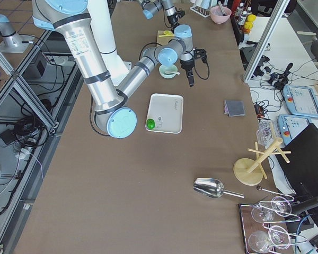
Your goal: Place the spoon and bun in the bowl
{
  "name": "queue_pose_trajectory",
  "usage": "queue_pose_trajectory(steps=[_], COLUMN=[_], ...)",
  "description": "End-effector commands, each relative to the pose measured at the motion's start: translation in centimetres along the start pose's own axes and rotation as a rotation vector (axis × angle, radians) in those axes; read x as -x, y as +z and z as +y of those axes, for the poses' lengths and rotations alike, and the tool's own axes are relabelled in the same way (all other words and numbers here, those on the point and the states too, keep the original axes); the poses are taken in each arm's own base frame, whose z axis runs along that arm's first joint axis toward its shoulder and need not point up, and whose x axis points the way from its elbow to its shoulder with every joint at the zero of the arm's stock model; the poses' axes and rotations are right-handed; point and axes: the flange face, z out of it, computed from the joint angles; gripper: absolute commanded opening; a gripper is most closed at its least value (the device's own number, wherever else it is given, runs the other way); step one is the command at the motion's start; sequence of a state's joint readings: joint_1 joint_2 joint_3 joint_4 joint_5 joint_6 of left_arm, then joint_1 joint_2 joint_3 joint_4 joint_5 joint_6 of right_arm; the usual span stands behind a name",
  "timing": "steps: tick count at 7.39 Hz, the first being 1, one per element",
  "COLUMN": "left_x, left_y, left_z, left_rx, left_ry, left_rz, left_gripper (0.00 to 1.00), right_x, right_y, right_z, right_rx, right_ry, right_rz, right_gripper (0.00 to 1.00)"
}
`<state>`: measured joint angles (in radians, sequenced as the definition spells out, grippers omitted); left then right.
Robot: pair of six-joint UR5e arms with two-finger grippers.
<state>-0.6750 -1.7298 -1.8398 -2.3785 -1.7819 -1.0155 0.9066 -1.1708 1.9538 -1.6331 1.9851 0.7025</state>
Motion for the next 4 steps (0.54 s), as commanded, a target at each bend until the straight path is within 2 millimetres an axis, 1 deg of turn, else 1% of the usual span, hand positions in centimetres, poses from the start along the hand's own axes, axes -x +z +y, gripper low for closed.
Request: queue_pose_trajectory(steps=[1, 2, 3, 4], left_x=[-10.5, -14.4, -17.4, -20.3], left_y=[2.5, 4.0, 4.9, 6.5], left_z=[-0.4, 0.3, 1.1, 1.2], left_rx=[-0.041, -0.039, -0.036, -0.04], left_ry=[-0.118, -0.126, -0.155, -0.172], left_rz=[0.1, 0.1, 0.117, 0.121], left_gripper=[0.0, 0.0, 0.0, 0.0], right_x=[-5.7, -9.0, -12.6, -15.1], right_y=[-0.5, -0.9, -1.4, -1.3], right_z=[-0.7, -0.5, 0.0, 0.4], right_rx=[0.054, 0.068, 0.09, 0.113], right_ry=[-0.09, -0.122, -0.161, -0.186], right_rz=[-0.03, -0.036, -0.058, -0.084], right_gripper=[1.0, 1.0, 1.0, 1.0])
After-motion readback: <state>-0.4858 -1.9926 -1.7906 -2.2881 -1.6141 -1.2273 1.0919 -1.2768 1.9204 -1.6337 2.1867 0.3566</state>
